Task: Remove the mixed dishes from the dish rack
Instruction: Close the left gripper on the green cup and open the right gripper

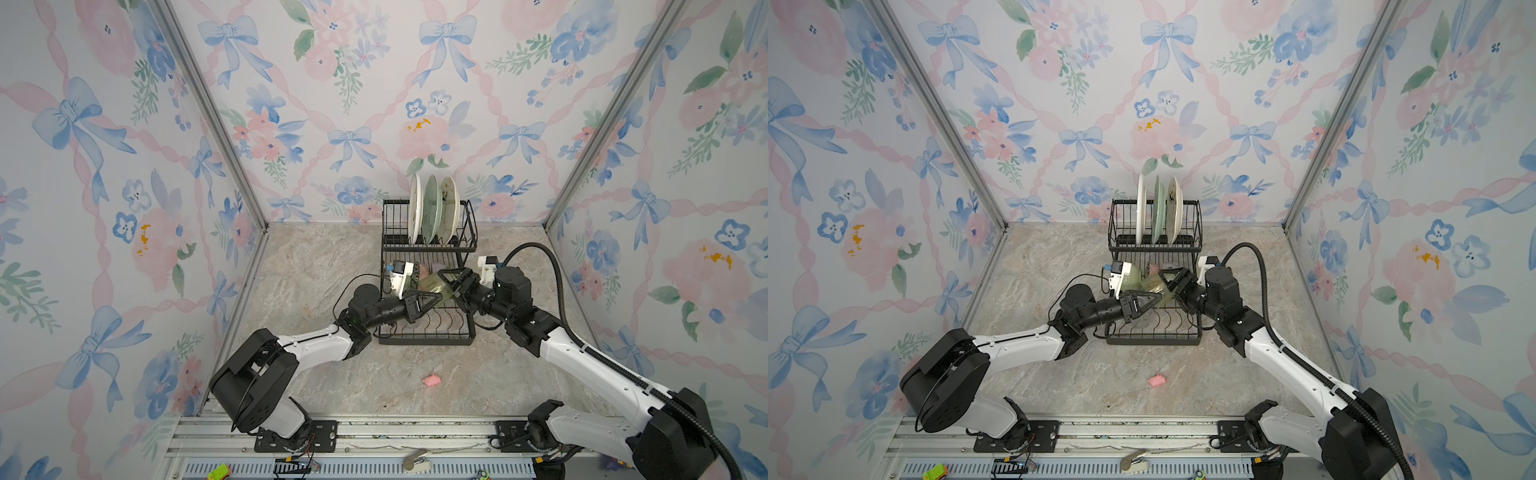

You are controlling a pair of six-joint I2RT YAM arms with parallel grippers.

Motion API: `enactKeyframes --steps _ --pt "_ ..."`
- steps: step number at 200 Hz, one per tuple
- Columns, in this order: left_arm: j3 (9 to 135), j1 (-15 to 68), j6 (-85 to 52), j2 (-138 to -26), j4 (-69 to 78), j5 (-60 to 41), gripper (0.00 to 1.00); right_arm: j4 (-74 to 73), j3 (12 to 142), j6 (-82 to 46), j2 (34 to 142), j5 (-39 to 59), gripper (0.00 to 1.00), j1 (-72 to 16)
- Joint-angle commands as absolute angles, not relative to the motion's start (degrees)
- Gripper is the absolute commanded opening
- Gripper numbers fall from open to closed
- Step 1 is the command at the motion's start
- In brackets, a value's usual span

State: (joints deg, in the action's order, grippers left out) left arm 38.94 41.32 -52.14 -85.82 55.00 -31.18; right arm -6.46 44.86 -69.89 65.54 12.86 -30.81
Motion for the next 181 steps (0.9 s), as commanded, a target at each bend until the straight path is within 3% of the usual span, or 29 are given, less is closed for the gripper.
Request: enactKeyframes --steps 1,21,59,102,146,181 --pt "39.23 40.83 -50.8 -84.26 56.4 -28.35 0.0 -2.87 44.71 -66.89 63.75 12.49 0.47 -31.29" --pt "38.74 40.83 -50.69 -83.64 56.39 -27.86 0.0 -2.8 44.52 -66.84 63.39 12.34 0.51 -31.32" --pt "37.4 40.78 -49.6 -81.94 55.95 -26.58 0.0 -1.36 44.71 -65.79 62.59 11.41 0.76 -31.37" --pt "37.08 40.83 -46.81 -79.27 51.02 -24.81 0.0 -0.14 44.45 -64.7 61.78 10.07 0.92 -31.46" --pt "36.39 40.78 -42.8 -74.49 41.89 -20.39 0.0 4.12 45.36 -60.31 60.46 7.19 0.98 -31.68" --pt "38.13 40.58 -37.96 -67.61 22.15 -8.03 0.0 16.44 50.01 -50.19 59.4 -2.45 0.98 -33.84"
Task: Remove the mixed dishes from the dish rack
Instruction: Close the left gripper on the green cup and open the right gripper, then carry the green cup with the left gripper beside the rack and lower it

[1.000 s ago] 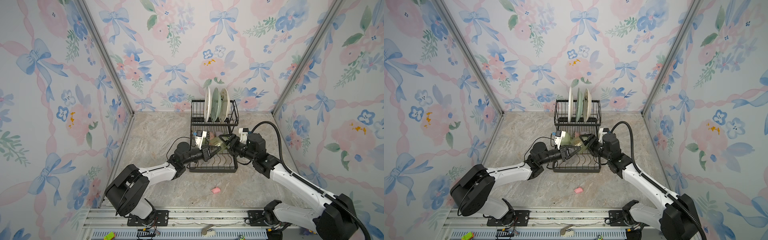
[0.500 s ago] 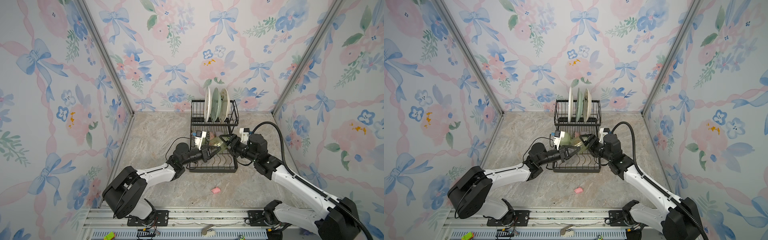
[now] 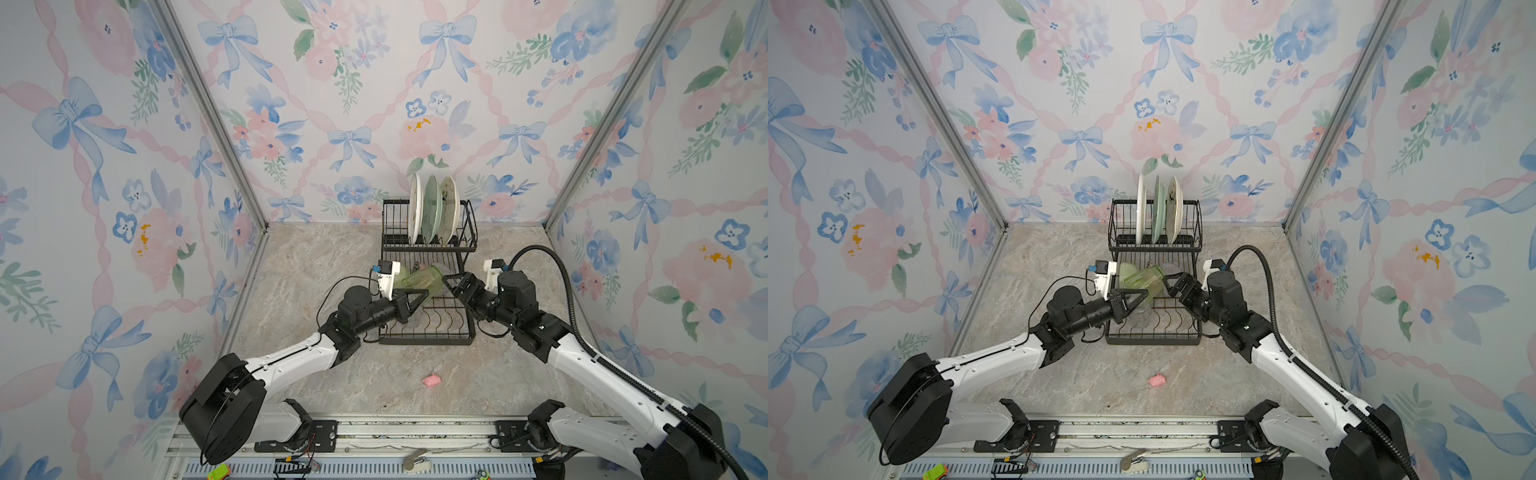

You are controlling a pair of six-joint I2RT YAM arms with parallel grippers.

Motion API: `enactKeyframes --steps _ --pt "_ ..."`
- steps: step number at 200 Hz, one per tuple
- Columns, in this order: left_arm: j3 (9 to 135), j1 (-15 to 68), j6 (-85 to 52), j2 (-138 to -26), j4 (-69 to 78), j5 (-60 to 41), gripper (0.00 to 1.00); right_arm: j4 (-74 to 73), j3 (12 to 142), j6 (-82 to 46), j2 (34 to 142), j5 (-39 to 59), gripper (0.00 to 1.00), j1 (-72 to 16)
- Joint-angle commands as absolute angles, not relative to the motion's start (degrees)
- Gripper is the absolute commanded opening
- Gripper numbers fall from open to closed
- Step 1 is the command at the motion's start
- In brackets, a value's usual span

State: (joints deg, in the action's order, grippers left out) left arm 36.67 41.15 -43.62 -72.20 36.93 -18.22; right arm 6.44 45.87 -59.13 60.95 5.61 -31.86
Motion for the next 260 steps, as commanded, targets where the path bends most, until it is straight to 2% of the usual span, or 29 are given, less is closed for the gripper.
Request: enactKeyframes --steps 1,33,56,100,181,210,260 --pt "38.22 40.59 -37.83 -67.42 21.53 -7.79 0.0 16.7 50.18 -49.79 59.36 -2.76 0.98 -33.97" --pt "41.75 38.8 -34.11 -61.16 -0.28 7.19 0.0 21.51 53.25 -41.31 60.06 -10.36 0.99 -36.71" --pt "46.57 34.02 -32.64 -59.35 -13.01 12.23 0.0 21.26 53.26 -38.6 61.27 -12.21 0.99 -36.82" --pt "52.03 23.33 -30.62 -65.31 -24.1 10.45 0.0 22.12 54.96 -32.06 64.36 -13.65 0.99 -36.79" --pt "71.03 17.38 -23.86 -93.41 -33.45 9.49 0.0 25.63 55.54 -28.37 64.07 -9.84 1.0 -35.42" --pt "76.0 14.16 -23.44 -99.64 -33.44 4.66 0.0 26.58 53.48 -28.81 61.41 -9.24 1.0 -34.98" --pt "83.61 10.85 -21.35 -109.27 -37.35 3.0 0.0 28.16 51.67 -28.72 58.53 -8.51 1.0 -34.72"
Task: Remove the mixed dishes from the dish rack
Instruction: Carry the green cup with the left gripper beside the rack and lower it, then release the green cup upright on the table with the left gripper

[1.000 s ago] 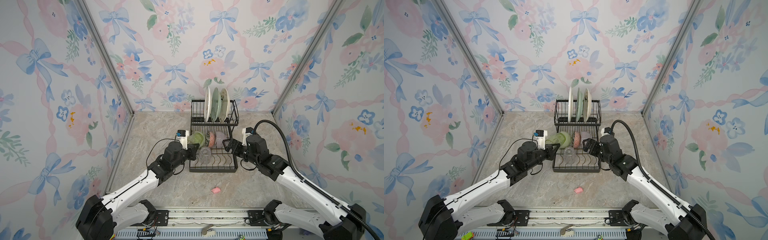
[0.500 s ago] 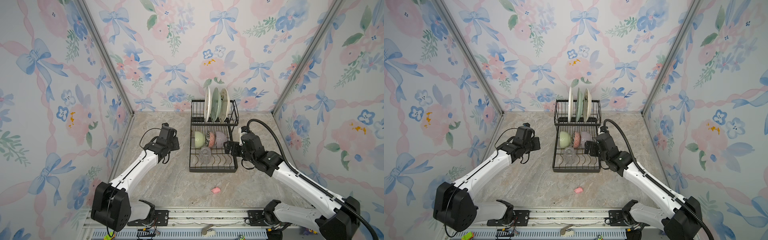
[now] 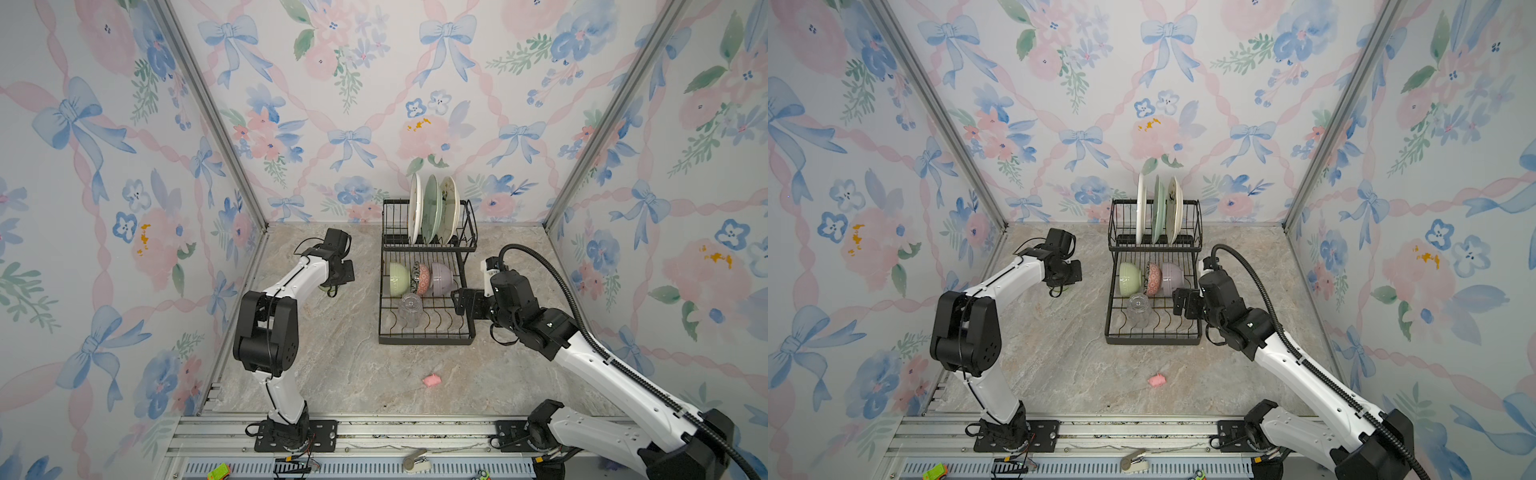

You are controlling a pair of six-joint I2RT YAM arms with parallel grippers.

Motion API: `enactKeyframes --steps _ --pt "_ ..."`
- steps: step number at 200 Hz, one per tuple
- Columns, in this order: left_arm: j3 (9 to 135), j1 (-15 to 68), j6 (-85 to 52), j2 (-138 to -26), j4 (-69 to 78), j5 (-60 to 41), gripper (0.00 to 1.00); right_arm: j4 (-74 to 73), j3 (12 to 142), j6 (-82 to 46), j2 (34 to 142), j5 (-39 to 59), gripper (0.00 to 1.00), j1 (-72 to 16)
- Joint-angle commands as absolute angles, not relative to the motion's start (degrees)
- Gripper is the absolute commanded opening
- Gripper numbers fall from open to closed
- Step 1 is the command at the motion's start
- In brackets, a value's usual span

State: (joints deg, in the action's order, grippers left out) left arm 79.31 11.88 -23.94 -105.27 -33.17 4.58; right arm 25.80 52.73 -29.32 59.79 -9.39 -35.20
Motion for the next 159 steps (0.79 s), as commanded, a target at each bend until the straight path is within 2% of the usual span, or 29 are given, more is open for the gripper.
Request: enactKeyframes --steps 1,43,51,59,63,86,101,118,131,159 --pt "83.73 10.87 -21.31 -109.43 -37.48 3.04 0.0 28.16 51.67 -28.72 58.53 -8.51 1.0 -34.72" --pt "88.3 10.28 -19.96 -112.87 -39.74 4.01 0.0 29.18 51.68 -28.11 58.97 -7.65 1.0 -34.69" --pt "89.03 10.18 -19.7 -113.0 -39.72 4.22 0.16 29.22 51.68 -28.11 59.2 -7.48 1.0 -34.67" --pt "89.85 10.18 -19.39 -113.06 -39.76 4.65 0.44 29.23 51.75 -28.21 59.45 -7.34 1.0 -34.64" --pt "90.32 10.16 -19.25 -113.14 -39.82 4.88 0.52 29.18 51.77 -28.29 59.63 -7.22 1.0 -34.65" --pt "92.76 10.17 -18.34 -113.07 -39.81 6.38 0.67 28.62 51.95 -28.62 60.58 -6.22 1.0 -34.67" --pt "95.23 10.07 -17.26 -113.19 -39.86 7.84 0.71 27.77 51.78 -29.0 61.23 -5.5 1.0 -34.71" --pt "98.52 10.04 -15.98 -113.34 -39.85 8.63 0.69 27.04 51.72 -29.69 62.05 -4.69 1.0 -34.72" --pt "100.96 9.89 -15.65 -113.61 -39.84 8.91 0.73 26.6 51.8 -30.17 62.66 -3.9 1.0 -34.89" --pt "104.55 9.66 -14.87 -114.31 -39.81 9.4 0.74 26.1 51.88 -30.83 63.11 -3.78 1.0 -35.5"
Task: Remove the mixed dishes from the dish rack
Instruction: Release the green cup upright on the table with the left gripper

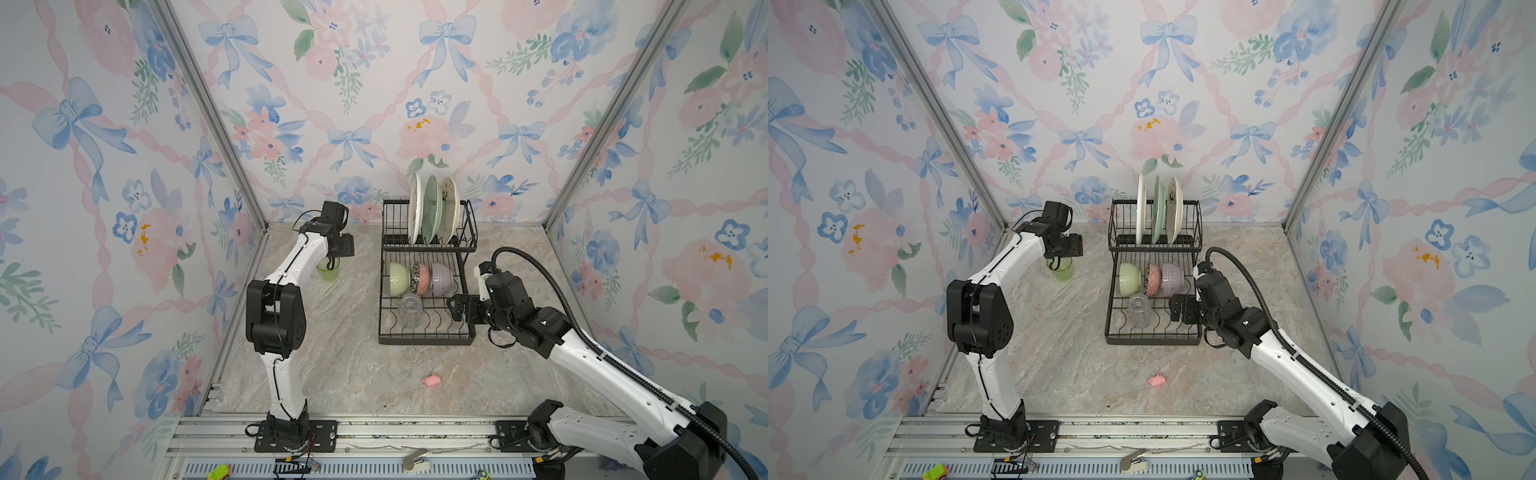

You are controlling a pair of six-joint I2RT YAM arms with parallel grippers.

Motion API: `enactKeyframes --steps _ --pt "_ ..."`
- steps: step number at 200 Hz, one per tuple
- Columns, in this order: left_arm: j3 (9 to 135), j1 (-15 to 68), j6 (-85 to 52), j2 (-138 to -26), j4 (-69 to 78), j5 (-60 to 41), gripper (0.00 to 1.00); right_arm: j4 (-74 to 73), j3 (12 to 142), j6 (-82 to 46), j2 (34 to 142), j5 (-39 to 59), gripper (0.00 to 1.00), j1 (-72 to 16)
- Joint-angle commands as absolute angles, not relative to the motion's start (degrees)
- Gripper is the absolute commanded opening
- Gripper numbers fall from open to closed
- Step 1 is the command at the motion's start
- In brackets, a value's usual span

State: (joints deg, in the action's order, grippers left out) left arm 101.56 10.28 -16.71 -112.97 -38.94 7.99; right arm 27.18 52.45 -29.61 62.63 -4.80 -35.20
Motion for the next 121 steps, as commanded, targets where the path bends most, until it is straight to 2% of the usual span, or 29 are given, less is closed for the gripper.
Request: enactKeyframes --steps 1,51,64,84,121 --pt "104.61 9.66 -14.91 -114.28 -39.81 9.32 0.74 26.1 51.93 -30.87 63.13 -3.82 1.0 -35.57" --pt "104.12 9.66 -15.18 -111.76 -39.6 6.55 0.76 24.19 51.76 -30.93 63.75 -3.78 1.0 -37.39" --pt "103.21 9.7 -16.02 -110.11 -39.56 4.66 0.82 22.95 52.01 -30.78 64.54 -3.35 1.0 -38.24" --pt "100.55 10.3 -17.04 -106.64 -39.14 3.19 0.97 20.74 52.3 -30.84 66.65 -3.26 0.99 -39.86" --pt "89.7 13.35 -18.9 -97.31 -33.96 4.86 0.98 14.65 53.5 -31.63 73.34 -2.87 0.99 -42.15"
